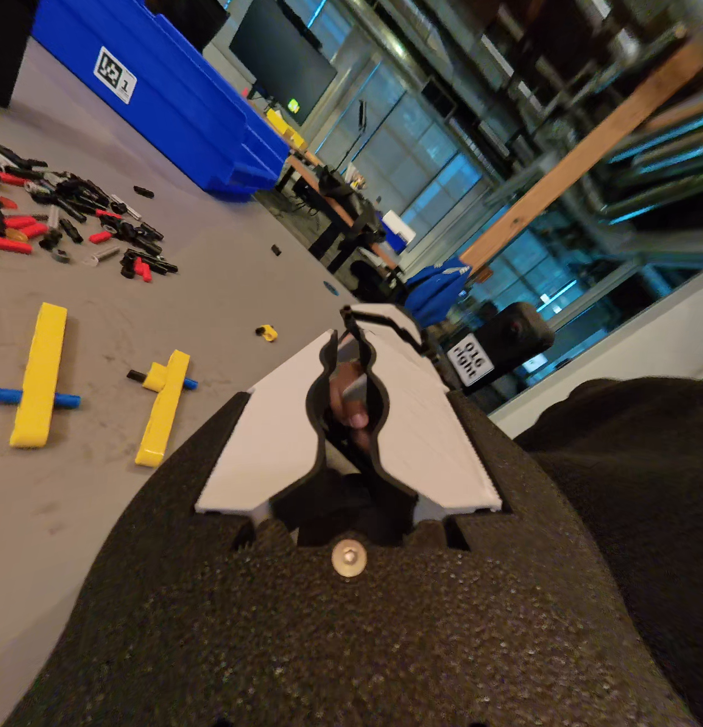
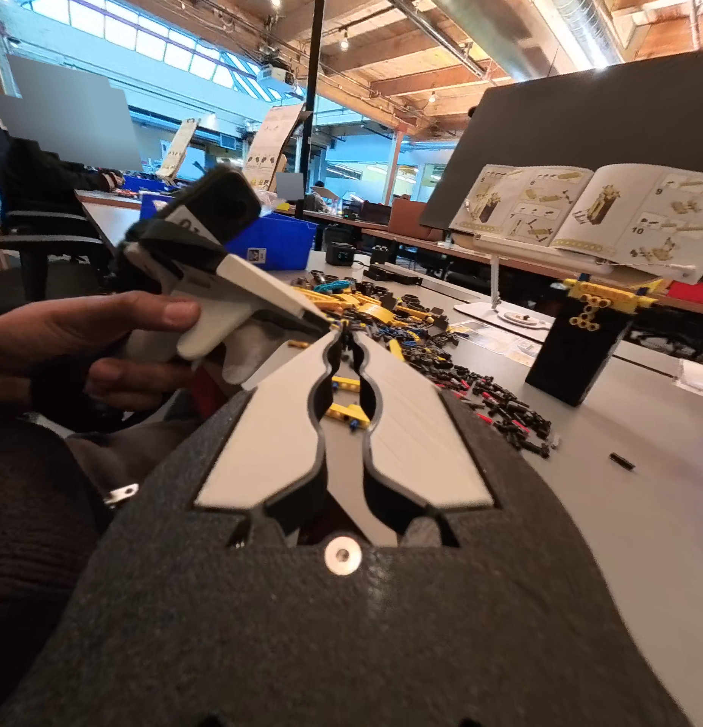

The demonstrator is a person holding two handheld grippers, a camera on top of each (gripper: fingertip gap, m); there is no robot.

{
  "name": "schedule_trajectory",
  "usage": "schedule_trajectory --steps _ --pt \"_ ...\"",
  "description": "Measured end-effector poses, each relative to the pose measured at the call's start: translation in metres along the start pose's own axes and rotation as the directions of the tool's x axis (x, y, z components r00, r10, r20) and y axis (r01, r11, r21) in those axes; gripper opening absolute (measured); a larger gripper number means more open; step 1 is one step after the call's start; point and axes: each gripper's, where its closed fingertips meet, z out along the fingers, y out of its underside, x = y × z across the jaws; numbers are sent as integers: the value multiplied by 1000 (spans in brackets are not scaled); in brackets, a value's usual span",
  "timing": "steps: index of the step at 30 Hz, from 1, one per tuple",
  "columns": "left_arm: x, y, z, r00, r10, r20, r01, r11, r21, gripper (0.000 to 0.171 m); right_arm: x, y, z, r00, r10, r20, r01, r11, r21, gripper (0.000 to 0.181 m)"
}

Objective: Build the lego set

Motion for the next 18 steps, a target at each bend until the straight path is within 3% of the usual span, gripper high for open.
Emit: schedule_trajectory --steps 4,7,9,13,15,18 --pt "-8 -11 7 984 167 62 -164 985 -57 11 33 -2 9 990 -113 -83 110 993 -38 4" --pt "-20 -37 13 930 349 117 -336 934 -120 11 58 -26 20 998 -33 -49 33 999 5 5" --pt "-27 -56 21 874 461 151 -437 884 -169 11 86 -43 30 995 19 -99 -17 1000 22 4" --pt "-41 -86 38 772 614 164 -580 786 -213 12 110 -71 56 984 177 13 -177 983 36 5" --pt "-49 -95 44 791 596 138 -569 800 -191 12 124 -72 62 988 152 17 -153 985 77 4" --pt "-55 -101 47 870 491 47 -482 866 -137 13 143 -36 66 995 91 -42 -91 996 20 4"
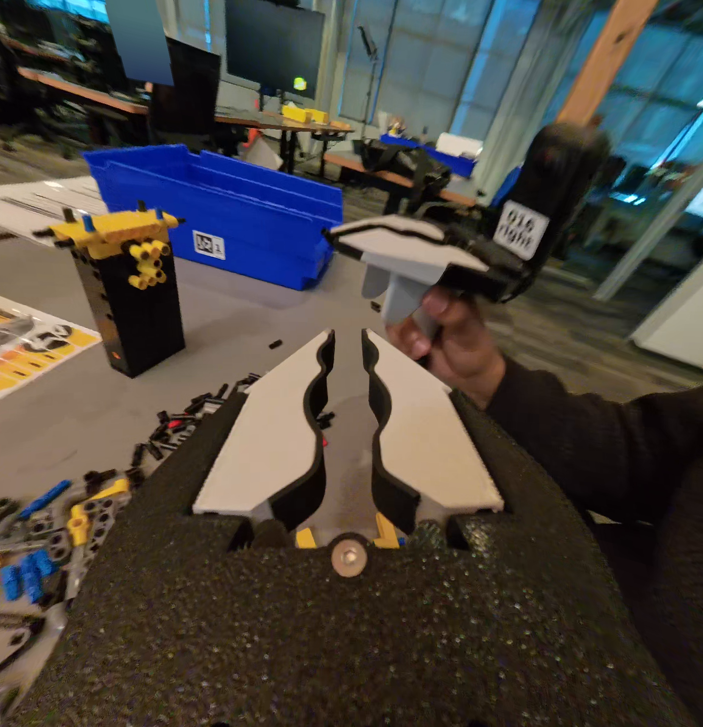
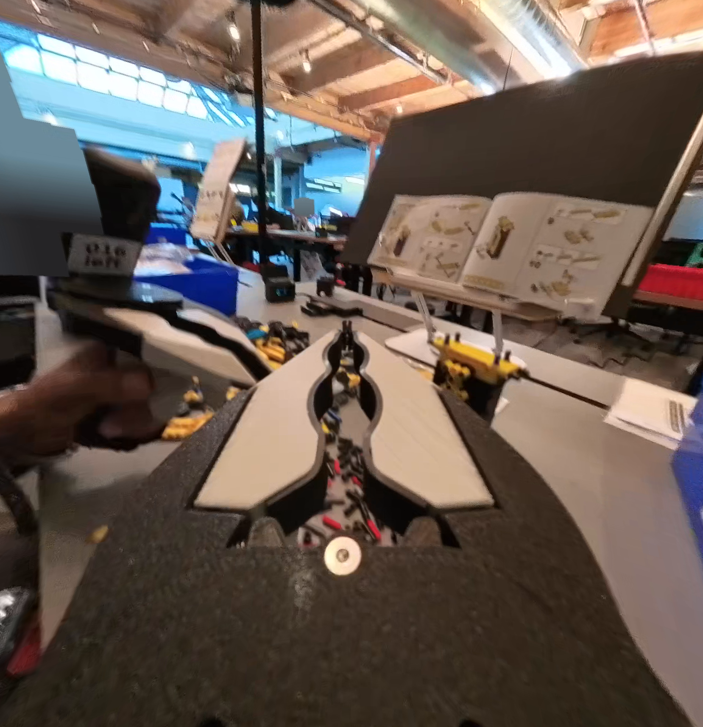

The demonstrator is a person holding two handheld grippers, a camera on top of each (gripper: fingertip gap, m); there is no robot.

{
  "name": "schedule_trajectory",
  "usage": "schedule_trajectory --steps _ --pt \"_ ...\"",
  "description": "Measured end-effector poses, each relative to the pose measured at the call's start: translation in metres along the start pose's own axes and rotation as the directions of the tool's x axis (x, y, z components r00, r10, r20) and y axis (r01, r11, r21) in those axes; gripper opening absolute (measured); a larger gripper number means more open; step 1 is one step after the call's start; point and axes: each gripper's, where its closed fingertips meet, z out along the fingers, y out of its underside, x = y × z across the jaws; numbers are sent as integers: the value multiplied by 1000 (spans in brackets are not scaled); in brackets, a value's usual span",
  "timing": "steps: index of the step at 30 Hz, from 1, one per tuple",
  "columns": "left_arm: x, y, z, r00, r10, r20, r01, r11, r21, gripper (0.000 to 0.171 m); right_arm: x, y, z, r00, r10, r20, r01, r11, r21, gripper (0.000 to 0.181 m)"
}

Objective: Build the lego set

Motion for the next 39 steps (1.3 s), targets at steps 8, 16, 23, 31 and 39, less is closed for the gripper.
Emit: schedule_trajectory --steps 8,16,23,31,39 --pt "11 3 -9 957 -157 -243 184 979 90 16 -19 21 -2 997 -27 76 30 999 -32 5" --pt "5 -2 -18 970 -138 -199 170 974 153 17 -61 42 6 951 -233 201 256 961 -100 4" --pt "9 1 -17 968 -128 -215 159 978 135 17 -61 40 4 949 -246 197 267 960 -88 4" --pt "11 -3 -19 957 -144 -250 187 970 154 16 -62 41 4 942 -277 189 298 951 -89 5" --pt "1 -4 -22 932 -237 -273 287 945 157 16 -59 29 0 934 -332 134 339 940 -33 4"
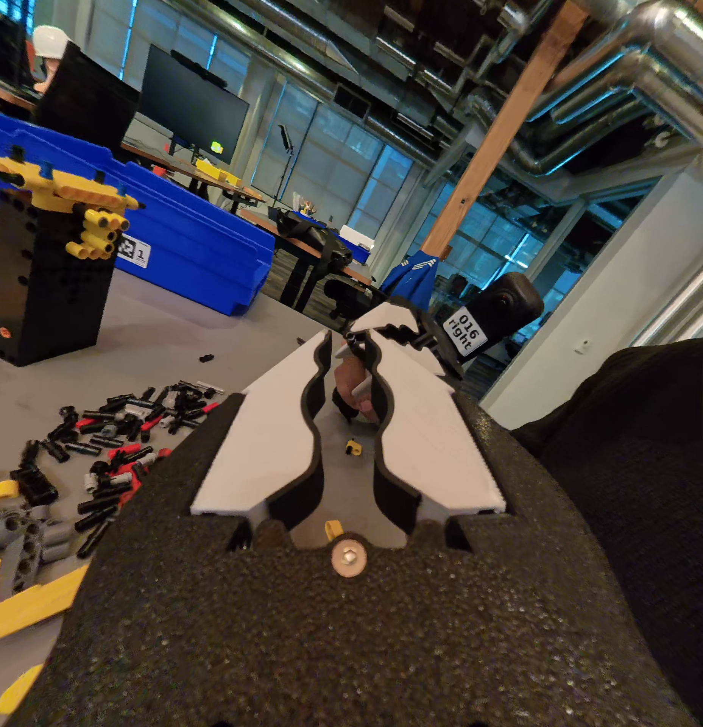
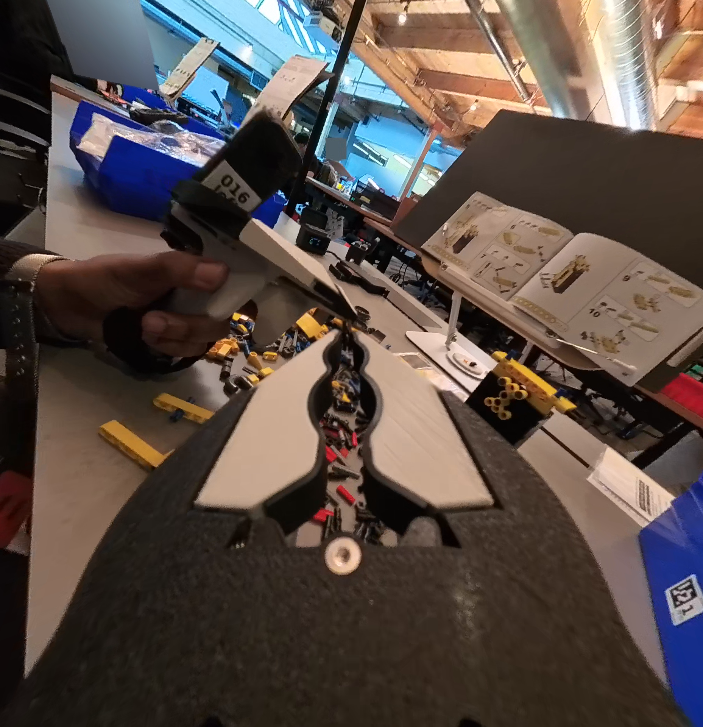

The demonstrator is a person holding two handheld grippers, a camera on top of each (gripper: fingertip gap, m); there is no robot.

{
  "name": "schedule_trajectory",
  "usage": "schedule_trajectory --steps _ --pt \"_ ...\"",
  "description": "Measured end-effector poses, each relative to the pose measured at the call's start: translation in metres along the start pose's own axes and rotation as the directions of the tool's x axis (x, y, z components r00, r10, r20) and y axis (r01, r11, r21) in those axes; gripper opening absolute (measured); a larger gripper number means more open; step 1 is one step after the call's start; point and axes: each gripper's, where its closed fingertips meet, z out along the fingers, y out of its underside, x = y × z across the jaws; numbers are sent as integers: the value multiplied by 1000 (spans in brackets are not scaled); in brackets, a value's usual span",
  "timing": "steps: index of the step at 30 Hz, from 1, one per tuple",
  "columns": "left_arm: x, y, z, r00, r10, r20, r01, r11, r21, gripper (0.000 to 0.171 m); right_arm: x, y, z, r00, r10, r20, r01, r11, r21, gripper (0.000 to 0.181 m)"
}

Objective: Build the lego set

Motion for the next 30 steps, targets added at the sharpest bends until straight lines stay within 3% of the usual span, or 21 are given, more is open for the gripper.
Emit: schedule_trajectory --steps 4,11,15,19,21,24,30 --pt "4 6 4 997 -64 -46 63 998 -30 13 1 -3 -1 998 -51 -35 51 999 5 4" --pt "4 11 6 998 -49 -35 47 997 -58 4 -7 -2 1 991 -129 -39 128 992 -11 5" --pt "3 10 4 995 -88 -48 86 995 -54 4 -9 -2 2 995 -97 -13 97 995 3 6" --pt "1 8 2 984 -159 -75 156 987 -42 4 -17 -2 5 998 -33 47 33 999 11 22" --pt "1 8 2 982 -171 -85 168 985 -45 4 -16 -2 4 999 -26 44 26 1000 11 22" --pt "3 7 1 978 -182 -102 179 983 -39 4 -8 3 4 999 -43 1 43 999 -18 5" --pt "4 6 1 966 -221 -134 218 975 -38 4 -9 2 3 997 -73 -10 73 997 -15 4"
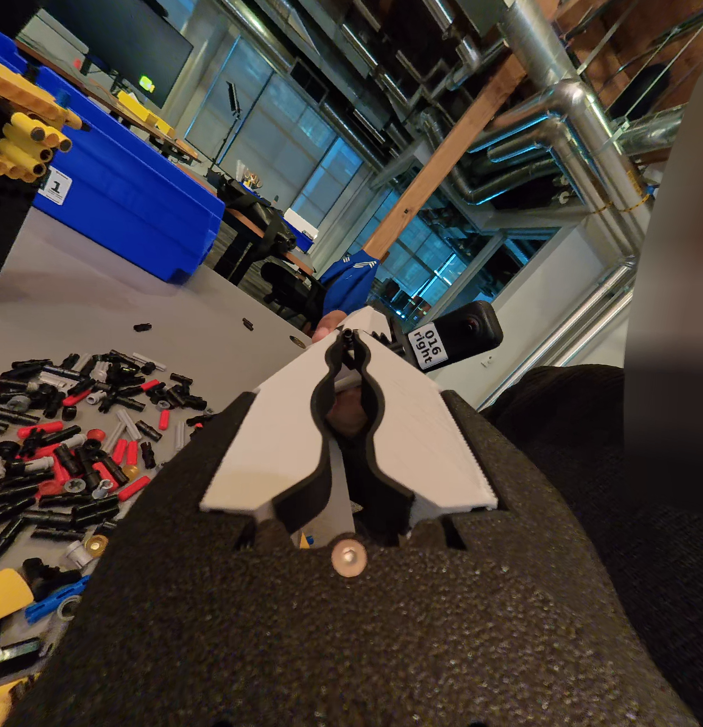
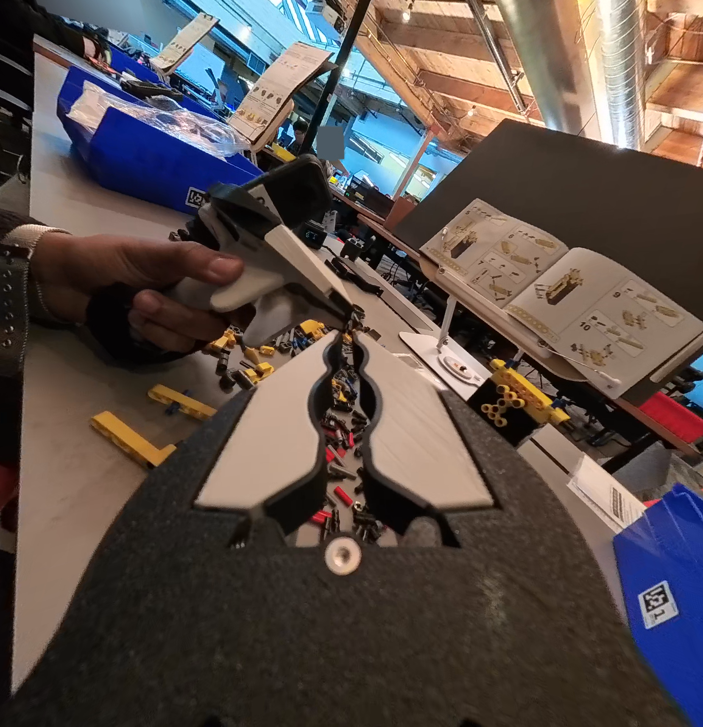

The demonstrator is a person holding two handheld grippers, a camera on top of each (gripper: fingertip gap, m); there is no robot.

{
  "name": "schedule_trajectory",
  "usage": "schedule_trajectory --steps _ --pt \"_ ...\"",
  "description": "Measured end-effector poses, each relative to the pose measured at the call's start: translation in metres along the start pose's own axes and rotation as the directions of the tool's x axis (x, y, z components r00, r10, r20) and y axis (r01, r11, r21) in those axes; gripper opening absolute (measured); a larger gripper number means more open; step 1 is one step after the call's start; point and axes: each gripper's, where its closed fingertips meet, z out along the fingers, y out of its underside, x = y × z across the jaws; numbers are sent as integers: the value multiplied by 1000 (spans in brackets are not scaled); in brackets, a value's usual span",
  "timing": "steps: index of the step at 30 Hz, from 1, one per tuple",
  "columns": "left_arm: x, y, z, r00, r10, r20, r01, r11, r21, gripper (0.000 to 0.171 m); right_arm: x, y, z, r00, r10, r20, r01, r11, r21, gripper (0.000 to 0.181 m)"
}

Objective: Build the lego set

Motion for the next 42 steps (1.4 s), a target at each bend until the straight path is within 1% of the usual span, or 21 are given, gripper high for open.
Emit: schedule_trajectory --steps 7,9,11,12,14,16,20,25,28,33,35,37,39,41,42 --pt "-1 1 0 1000 -25 -4 25 1000 -1 3 -5 2 1 1000 -19 20 19 1000 -13 2" --pt "-3 4 2 1000 -23 9 24 999 -21 1 -11 3 2 998 -50 37 51 998 -21 0" --pt "-2 1 0 1000 -1 16 1 1000 -6 0 -9 1 1 994 -109 -4 109 994 -19 0" --pt "-5 0 -2 999 -1 33 1 1000 -1 0 -9 0 0 994 -112 -4 112 994 -11 0" --pt "-4 -2 -3 1000 -29 11 29 999 18 0 -9 0 0 998 -67 22 67 998 -5 0" --pt "-7 -3 -4 999 -46 19 45 999 24 0 -6 5 1 999 -37 20 37 999 -24 0" --pt "-11 -6 -6 998 -18 62 15 999 38 0 9 22 5 999 -16 -51 10 993 -116 0" --pt "-13 -8 -8 997 -11 77 7 999 51 0 18 21 2 996 43 -75 -50 994 -97 0" --pt "-11 -10 -8 998 -14 65 10 998 62 0 28 19 -2 989 109 -97 -116 991 -65 0" --pt "-7 -8 -5 998 19 58 -22 999 47 0 42 5 -13 968 228 -101 -224 973 46 0" --pt "-5 -8 -5 998 39 54 -41 998 46 0 43 -9 -22 965 252 -77 -242 962 124 0" --pt "-3 -10 -6 997 52 49 -54 997 57 0 41 -21 -29 965 252 -68 -239 959 149 0" --pt "-1 -12 -7 997 58 44 -61 996 67 0 32 -33 -33 965 259 -46 -251 959 129 0" --pt "2 -13 -7 997 70 36 -72 995 75 0 11 -51 -36 950 309 45 -312 944 104 0" --pt "3 -13 -7 996 77 34 -79 994 75 0 -6 -60 -38 930 348 117 -359 929 88 0"
